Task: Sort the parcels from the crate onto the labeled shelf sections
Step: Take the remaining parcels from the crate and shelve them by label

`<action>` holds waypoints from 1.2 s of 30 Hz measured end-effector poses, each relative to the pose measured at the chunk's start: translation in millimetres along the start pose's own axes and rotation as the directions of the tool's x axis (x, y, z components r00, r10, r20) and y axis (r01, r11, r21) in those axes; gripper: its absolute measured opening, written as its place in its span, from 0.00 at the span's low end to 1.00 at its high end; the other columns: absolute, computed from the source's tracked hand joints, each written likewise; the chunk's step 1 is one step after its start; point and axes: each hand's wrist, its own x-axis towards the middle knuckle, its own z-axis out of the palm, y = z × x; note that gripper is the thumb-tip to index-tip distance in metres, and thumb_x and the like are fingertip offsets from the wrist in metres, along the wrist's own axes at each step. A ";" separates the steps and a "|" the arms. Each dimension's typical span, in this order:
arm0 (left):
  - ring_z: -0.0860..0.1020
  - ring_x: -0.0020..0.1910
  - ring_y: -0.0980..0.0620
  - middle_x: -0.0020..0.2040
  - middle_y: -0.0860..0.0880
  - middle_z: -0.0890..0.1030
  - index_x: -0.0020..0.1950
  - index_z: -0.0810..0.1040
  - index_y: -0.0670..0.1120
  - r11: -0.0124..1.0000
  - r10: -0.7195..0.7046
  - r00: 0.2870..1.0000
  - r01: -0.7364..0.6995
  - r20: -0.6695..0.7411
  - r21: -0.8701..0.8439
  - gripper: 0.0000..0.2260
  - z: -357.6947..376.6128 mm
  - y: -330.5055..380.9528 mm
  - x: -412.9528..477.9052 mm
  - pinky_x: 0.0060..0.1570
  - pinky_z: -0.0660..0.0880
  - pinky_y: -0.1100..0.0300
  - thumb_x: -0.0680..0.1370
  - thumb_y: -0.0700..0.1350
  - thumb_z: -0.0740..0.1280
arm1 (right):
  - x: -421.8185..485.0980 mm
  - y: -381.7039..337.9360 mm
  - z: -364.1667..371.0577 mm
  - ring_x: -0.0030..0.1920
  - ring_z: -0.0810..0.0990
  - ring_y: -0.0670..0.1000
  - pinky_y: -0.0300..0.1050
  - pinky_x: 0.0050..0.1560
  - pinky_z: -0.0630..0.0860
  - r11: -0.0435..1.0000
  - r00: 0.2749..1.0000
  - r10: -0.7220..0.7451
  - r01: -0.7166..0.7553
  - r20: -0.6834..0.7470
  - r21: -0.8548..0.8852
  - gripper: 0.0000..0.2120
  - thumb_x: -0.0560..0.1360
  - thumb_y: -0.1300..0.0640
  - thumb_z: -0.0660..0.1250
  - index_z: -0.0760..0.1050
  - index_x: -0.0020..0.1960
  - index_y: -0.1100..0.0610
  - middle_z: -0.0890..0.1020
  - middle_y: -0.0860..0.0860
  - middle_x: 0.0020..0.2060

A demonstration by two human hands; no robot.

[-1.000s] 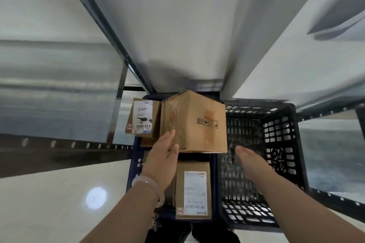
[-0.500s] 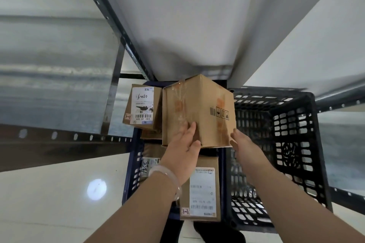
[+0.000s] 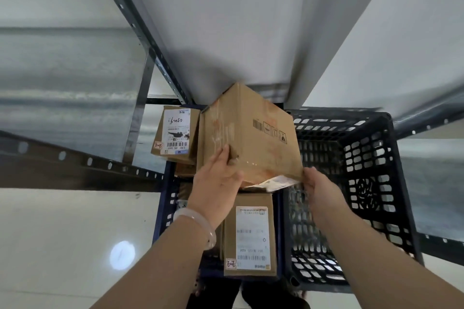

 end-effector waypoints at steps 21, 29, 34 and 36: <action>0.80 0.51 0.48 0.45 0.57 0.81 0.50 0.77 0.55 0.964 0.156 0.908 -0.225 -0.389 -0.139 0.04 -254.6 353.5 -277.3 0.55 0.75 0.53 0.78 0.53 0.67 | -476.2 -215.5 -109.2 0.62 0.76 0.45 0.58 0.68 0.70 0.644 0.628 -0.724 0.764 0.287 -0.048 0.32 0.70 0.38 0.71 0.64 0.72 0.37 0.76 0.34 0.61; 0.80 0.57 0.53 0.61 0.54 0.79 0.70 0.68 0.57 0.851 0.363 0.887 -0.441 -0.287 -0.287 0.26 -310.3 383.2 -362.7 0.56 0.76 0.57 0.75 0.60 0.69 | -569.5 -158.3 -97.6 0.46 0.86 0.59 0.58 0.44 0.82 0.689 0.677 -0.720 0.673 0.153 0.268 0.16 0.73 0.49 0.71 0.72 0.59 0.41 0.85 0.53 0.51; 0.64 0.73 0.57 0.75 0.58 0.64 0.73 0.59 0.67 0.785 0.432 0.871 -0.490 -0.233 -0.379 0.38 -300.6 360.7 -415.6 0.70 0.66 0.48 0.68 0.65 0.72 | -605.8 -108.9 -91.3 0.52 0.84 0.60 0.66 0.52 0.79 0.656 0.759 -0.651 0.580 -0.027 0.484 0.27 0.69 0.43 0.73 0.70 0.65 0.41 0.83 0.52 0.56; 0.74 0.61 0.66 0.64 0.63 0.73 0.61 0.63 0.74 0.753 0.470 0.877 -0.459 -0.102 -0.471 0.30 -282.7 363.8 -429.3 0.58 0.76 0.54 0.69 0.54 0.76 | -620.8 -93.7 -86.8 0.51 0.84 0.60 0.64 0.49 0.80 0.645 0.773 -0.631 0.574 -0.072 0.504 0.23 0.73 0.47 0.71 0.69 0.66 0.41 0.83 0.52 0.55</action>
